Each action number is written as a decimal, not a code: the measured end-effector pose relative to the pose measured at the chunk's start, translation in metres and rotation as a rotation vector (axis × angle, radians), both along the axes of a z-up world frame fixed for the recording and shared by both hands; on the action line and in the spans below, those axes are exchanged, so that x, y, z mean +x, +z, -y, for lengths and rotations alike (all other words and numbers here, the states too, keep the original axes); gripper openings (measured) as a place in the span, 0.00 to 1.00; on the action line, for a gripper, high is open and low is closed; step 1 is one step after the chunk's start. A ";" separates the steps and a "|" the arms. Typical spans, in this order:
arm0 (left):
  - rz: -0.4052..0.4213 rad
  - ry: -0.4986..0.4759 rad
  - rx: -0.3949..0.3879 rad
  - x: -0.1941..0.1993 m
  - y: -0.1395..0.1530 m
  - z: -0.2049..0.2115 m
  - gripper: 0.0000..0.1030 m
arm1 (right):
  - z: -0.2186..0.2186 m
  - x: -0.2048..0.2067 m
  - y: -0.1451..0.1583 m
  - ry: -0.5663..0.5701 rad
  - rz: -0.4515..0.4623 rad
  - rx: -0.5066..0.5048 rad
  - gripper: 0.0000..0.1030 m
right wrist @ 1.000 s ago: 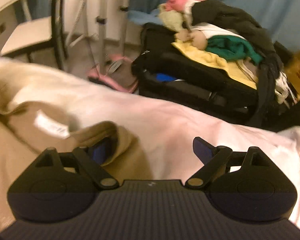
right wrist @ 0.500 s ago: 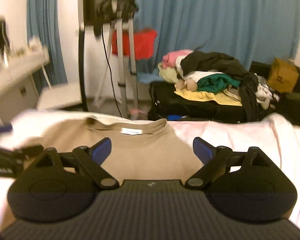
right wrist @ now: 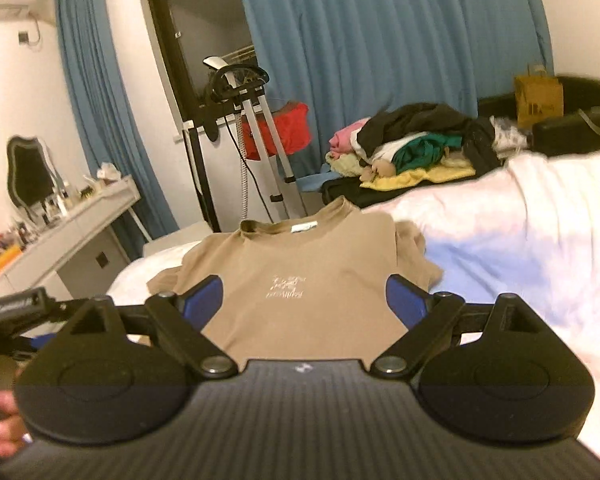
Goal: Fold clothes
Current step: 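Lay the T-shirt flat on the bed and open both tools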
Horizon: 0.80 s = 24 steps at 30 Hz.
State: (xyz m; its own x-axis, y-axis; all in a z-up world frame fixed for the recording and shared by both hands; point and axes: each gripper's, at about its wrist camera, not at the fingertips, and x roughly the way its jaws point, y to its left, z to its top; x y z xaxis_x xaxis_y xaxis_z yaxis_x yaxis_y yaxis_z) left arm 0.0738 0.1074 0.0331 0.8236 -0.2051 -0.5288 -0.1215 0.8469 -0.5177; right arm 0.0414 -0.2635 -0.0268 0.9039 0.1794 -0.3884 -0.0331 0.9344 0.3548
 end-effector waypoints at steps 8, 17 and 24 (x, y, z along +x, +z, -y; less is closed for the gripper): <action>-0.034 0.106 -0.179 0.057 -0.050 -0.044 0.76 | 0.009 0.014 -0.054 -0.005 -0.052 0.134 0.87; -0.031 0.205 -0.310 0.165 -0.102 -0.064 0.74 | 0.018 0.064 -0.093 0.013 -0.091 0.206 0.87; -0.014 0.244 -0.300 0.233 -0.119 -0.077 0.65 | 0.024 0.102 -0.119 0.002 -0.139 0.247 0.87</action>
